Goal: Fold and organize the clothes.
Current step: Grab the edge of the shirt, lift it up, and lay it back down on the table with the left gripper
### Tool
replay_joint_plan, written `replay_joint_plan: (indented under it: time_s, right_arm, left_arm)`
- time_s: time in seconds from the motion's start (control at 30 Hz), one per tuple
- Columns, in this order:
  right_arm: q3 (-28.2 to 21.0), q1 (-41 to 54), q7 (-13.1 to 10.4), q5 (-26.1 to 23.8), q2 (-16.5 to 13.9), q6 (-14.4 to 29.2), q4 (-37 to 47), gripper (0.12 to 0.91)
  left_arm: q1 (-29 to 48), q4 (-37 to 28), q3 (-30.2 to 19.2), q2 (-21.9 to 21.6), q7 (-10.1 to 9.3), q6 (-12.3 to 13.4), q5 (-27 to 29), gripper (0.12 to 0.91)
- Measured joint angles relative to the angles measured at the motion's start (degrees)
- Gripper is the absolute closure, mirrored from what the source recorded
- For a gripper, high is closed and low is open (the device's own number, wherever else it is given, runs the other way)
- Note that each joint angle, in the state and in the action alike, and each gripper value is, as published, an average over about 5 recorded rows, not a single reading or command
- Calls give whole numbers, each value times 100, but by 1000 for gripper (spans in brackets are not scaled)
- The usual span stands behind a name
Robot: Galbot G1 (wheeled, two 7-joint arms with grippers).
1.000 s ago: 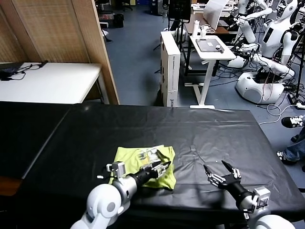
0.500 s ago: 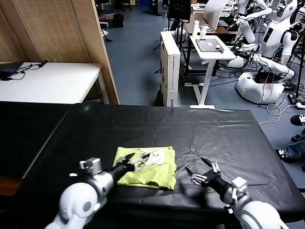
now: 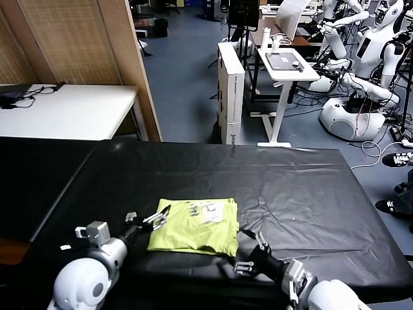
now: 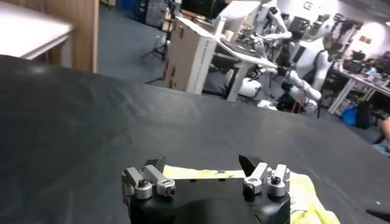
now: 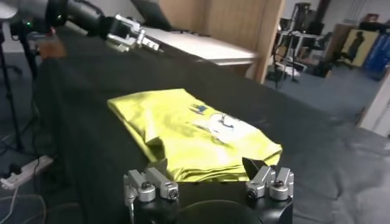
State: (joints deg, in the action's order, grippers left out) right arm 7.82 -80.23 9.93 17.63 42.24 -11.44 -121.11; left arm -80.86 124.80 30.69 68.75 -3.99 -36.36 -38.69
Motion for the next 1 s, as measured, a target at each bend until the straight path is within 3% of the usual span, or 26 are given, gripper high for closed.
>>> replay_joint_plan:
  time_s: [0.17,0.33,0.4,0.5,0.63,0.7,1.0]
  right_arm:
    - [-76,-53,-23,-159,66,-22,29,484]
    - [-42,-126,-54,-190,80,-43,18,776]
    - [1,-160,-78,-173,68,-50,-6,850]
    - [106,-229,-118,-49,34,-114,-71,886]
    - [242,-302,-154,150,3,-225,-118,878]
    - [283,-331,-164,246,2,-253,-135,828]
    - [592,-578,-329,1170,-56,-368,-422,286]
  left_arm:
    - [-26,7,18,6,-9,-1,35,123]
    - [-42,8,22,35,-15,27,68,123]
    - [-47,8,18,54,-15,45,95,123]
    - [-59,8,12,73,-16,71,131,123]
    - [-89,6,11,76,-13,123,159,123]
    - [-107,-14,5,81,-9,197,209,123]
    - [-220,-343,-91,171,14,1156,739,123]
